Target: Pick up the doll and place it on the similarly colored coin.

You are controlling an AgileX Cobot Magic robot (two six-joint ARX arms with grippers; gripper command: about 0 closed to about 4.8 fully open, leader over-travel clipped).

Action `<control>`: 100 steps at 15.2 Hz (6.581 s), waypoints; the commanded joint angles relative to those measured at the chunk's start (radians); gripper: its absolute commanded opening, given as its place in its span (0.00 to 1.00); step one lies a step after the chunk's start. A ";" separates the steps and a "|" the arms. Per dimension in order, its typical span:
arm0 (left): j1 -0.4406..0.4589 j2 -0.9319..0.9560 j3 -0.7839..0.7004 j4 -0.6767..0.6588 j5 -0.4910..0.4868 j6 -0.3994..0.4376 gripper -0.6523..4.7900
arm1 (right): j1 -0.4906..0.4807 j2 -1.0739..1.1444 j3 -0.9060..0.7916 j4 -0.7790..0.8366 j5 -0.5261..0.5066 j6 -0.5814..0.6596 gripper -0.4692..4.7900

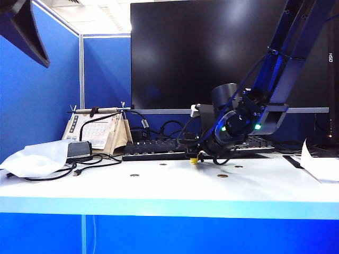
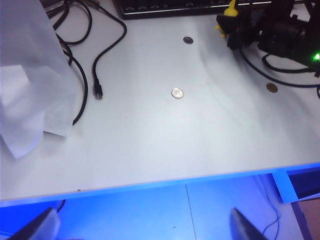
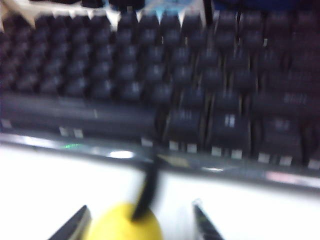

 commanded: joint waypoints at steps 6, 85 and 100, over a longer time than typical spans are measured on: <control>0.000 -0.001 0.003 0.000 0.000 0.000 1.00 | 0.000 -0.005 0.006 0.024 -0.029 0.001 0.44; 0.000 -0.001 -0.053 0.120 -0.035 0.012 1.00 | 0.011 -0.538 -0.605 -0.130 -0.113 0.053 0.71; -0.001 -0.002 -0.053 0.068 0.026 0.013 1.00 | -0.025 -0.377 -0.419 -0.302 -0.122 0.362 0.73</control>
